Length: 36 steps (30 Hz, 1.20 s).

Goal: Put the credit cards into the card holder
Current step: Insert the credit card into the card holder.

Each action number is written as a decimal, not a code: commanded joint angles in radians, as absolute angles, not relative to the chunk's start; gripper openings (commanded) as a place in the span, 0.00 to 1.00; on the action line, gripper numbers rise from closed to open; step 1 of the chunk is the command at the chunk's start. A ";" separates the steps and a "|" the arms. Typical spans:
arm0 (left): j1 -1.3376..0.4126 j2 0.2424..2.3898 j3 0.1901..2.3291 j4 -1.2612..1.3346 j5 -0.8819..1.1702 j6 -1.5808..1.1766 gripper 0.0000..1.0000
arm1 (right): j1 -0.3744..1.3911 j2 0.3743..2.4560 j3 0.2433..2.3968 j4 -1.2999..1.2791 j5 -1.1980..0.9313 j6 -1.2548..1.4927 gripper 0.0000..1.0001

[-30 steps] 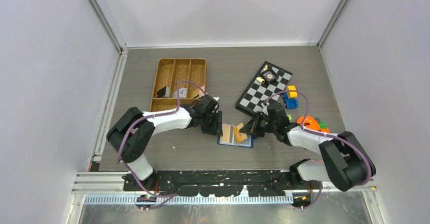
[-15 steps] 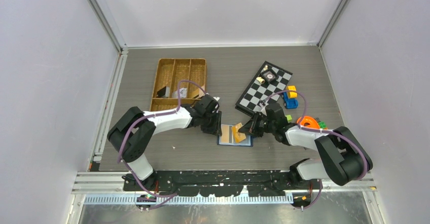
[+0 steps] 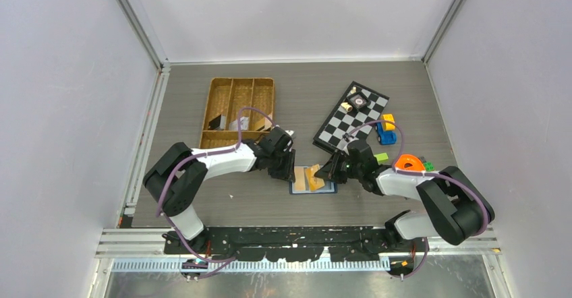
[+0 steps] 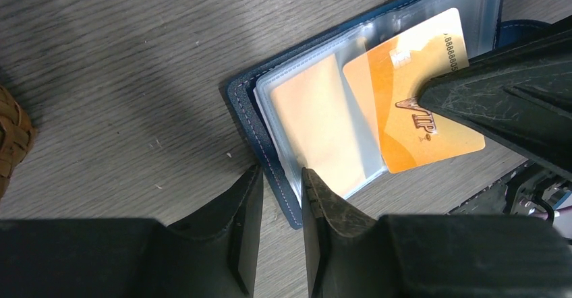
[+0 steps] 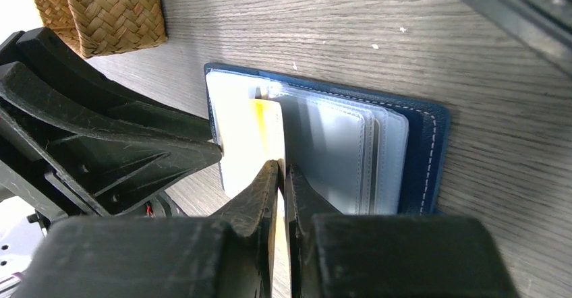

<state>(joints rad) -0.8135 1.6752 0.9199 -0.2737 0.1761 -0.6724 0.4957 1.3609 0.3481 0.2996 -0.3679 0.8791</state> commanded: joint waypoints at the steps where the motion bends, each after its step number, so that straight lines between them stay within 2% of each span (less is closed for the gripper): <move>1: -0.827 1.677 0.930 -0.255 0.181 -0.664 0.28 | 0.525 1.385 0.351 0.263 -0.279 0.869 0.13; 18: -0.828 1.667 0.916 -0.252 0.182 -0.666 0.28 | 0.571 1.410 0.344 0.278 -0.167 0.843 0.18; 26: -0.828 1.656 0.913 -0.260 0.180 -0.664 0.27 | 0.585 1.364 0.360 0.198 -0.146 0.847 0.40; 36: -0.828 1.615 0.935 -0.295 0.159 -0.658 0.28 | 0.597 1.213 0.431 -0.050 -0.084 0.784 0.54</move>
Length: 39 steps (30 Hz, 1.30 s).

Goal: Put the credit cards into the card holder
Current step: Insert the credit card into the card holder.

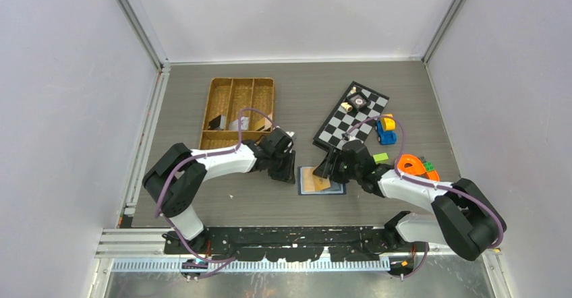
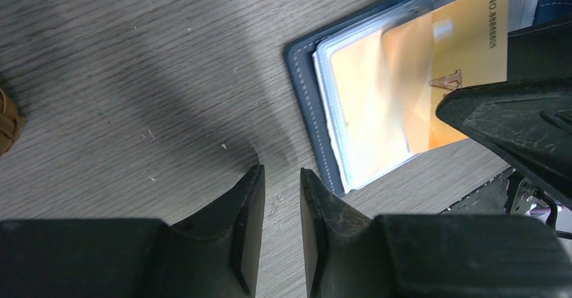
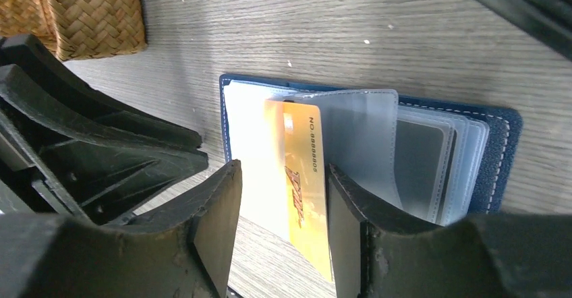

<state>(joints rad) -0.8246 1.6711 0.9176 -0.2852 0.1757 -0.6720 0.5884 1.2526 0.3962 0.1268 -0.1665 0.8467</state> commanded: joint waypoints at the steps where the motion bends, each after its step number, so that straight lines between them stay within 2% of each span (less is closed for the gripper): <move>1: -0.828 1.613 0.937 -0.296 0.160 -0.659 0.28 | 0.599 1.206 0.436 -0.064 -0.080 0.779 0.55; 10: -0.830 1.606 0.927 -0.227 0.206 -0.705 0.31 | 0.616 1.134 0.491 -0.214 -0.006 0.740 0.62; 22: -0.864 1.703 0.942 -0.124 0.257 -0.758 0.32 | 0.629 1.071 0.525 -0.338 0.065 0.743 0.63; 33: -0.870 1.760 0.938 -0.087 0.277 -0.769 0.30 | 0.630 1.109 0.496 -0.263 -0.032 0.808 0.55; 39: -0.870 1.772 0.937 -0.077 0.285 -0.773 0.27 | 0.641 1.154 0.506 -0.225 -0.056 0.816 0.47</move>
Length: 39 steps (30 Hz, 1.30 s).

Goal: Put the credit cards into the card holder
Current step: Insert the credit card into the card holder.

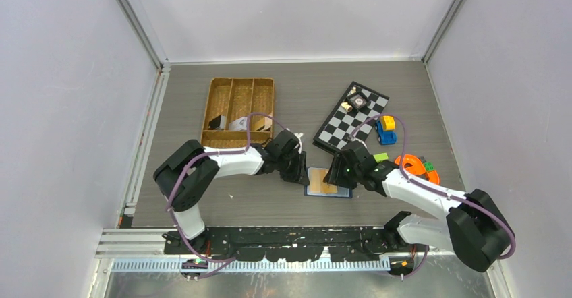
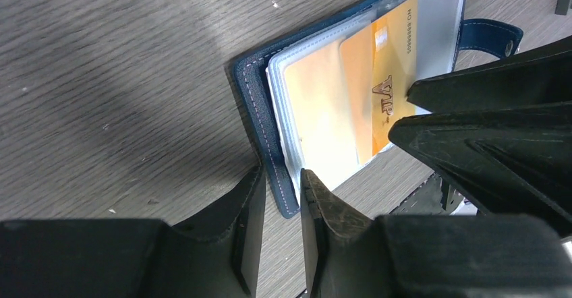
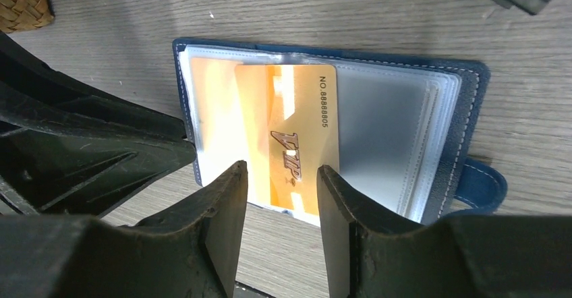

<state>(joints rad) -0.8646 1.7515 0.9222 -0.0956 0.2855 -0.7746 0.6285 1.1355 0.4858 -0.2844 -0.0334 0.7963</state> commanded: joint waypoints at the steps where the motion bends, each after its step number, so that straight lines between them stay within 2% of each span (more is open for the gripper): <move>1: -0.871 1.772 0.936 -0.077 0.285 -0.773 0.27 | 0.644 1.157 0.508 -0.222 -0.056 0.817 0.46; 7: -0.871 1.774 0.934 -0.077 0.289 -0.773 0.24 | 0.655 1.152 0.522 -0.251 -0.025 0.821 0.44; 12: -0.871 1.771 0.932 -0.077 0.286 -0.772 0.24 | 0.656 1.094 0.554 -0.398 0.117 0.794 0.47; 16: -0.871 1.770 0.932 -0.078 0.285 -0.772 0.24 | 0.656 1.061 0.555 -0.437 0.150 0.783 0.50; 30: -0.871 1.773 0.937 -0.081 0.289 -0.769 0.23 | 0.656 1.169 0.535 -0.316 0.057 0.809 0.48; 39: -0.870 1.778 0.942 -0.081 0.297 -0.767 0.19 | 0.656 1.212 0.546 -0.262 0.014 0.817 0.45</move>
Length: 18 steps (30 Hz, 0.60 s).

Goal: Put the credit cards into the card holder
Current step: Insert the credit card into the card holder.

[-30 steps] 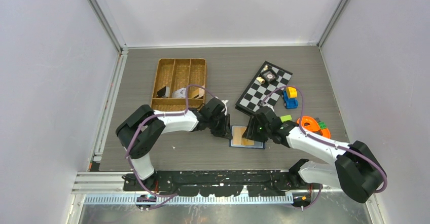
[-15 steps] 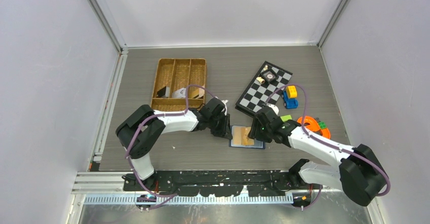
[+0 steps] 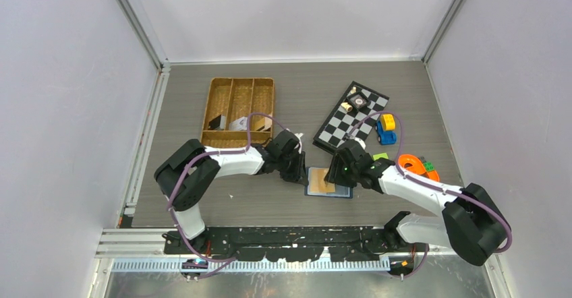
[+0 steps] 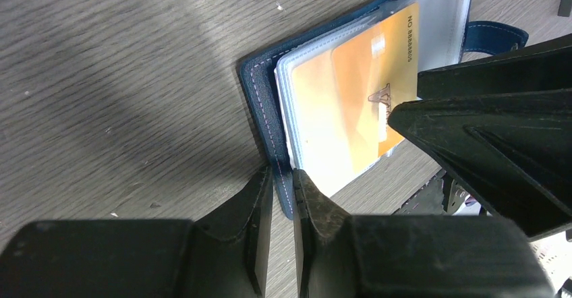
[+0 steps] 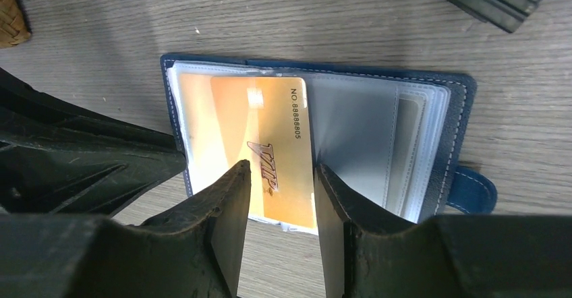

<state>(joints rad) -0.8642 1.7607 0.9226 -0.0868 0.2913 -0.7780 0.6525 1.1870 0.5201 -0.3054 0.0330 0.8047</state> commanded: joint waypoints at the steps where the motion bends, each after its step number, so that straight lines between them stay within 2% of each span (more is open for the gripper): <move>1: -0.871 1.777 0.942 -0.081 0.297 -0.767 0.19 | 0.657 1.215 0.547 -0.258 0.014 0.819 0.45; 18: -0.871 1.772 0.943 -0.081 0.300 -0.768 0.18 | 0.703 1.276 0.584 -0.205 -0.032 0.837 0.42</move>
